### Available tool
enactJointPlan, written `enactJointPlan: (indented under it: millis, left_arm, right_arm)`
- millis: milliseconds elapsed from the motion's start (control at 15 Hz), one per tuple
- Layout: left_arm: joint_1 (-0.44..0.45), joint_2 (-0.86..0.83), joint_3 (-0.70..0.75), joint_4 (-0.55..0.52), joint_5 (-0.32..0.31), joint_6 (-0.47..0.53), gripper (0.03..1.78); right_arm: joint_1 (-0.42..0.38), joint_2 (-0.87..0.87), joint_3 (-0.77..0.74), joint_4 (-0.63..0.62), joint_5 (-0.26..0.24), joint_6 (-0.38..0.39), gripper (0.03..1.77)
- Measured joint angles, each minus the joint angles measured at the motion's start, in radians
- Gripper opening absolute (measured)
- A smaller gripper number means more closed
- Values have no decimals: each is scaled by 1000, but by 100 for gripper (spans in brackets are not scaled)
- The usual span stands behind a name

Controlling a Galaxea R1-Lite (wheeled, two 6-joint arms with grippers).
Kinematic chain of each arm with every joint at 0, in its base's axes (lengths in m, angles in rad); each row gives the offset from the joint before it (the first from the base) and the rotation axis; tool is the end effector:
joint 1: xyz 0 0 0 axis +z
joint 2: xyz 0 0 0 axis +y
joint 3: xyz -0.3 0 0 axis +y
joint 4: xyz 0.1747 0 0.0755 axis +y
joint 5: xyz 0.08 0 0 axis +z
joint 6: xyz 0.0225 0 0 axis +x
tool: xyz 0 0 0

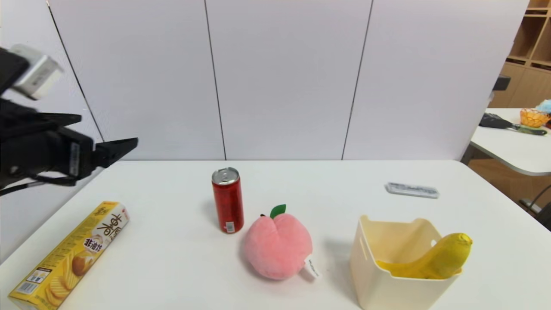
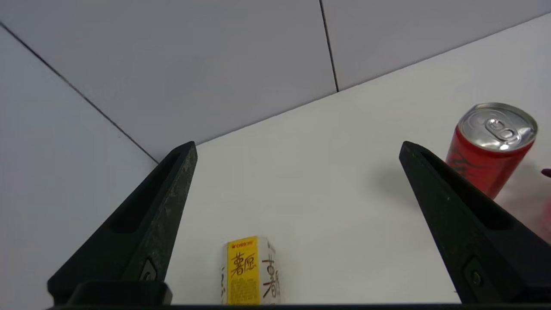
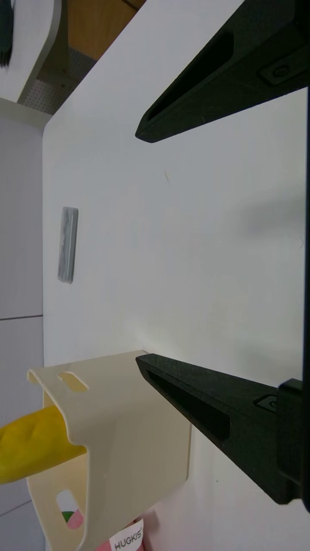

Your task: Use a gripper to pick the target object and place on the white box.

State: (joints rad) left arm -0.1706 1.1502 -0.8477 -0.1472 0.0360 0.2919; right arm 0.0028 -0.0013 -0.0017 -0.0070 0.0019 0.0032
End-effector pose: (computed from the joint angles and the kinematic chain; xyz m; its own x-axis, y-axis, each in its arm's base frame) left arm 0.1657 -0.0277 0.2780 0.9791 -0.1322 -0.1546 0.1728 0.9414 0.2896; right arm -0.0230 0.0000 0.0767 0.9999 0.0047 0.0100 -0.0047 1.0000 0.0032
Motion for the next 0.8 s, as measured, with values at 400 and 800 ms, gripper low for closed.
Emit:
enactJointPlan:
  millis: [400, 800]
  left_arm:
    - [55, -439, 307, -65, -29, -4, 169]
    - [167, -772, 563, -42, -138, -12, 169]
  right_arm:
    - [0, 0, 0, 0, 0, 0, 170]
    - [0, 0, 0, 0, -1, 0, 170]
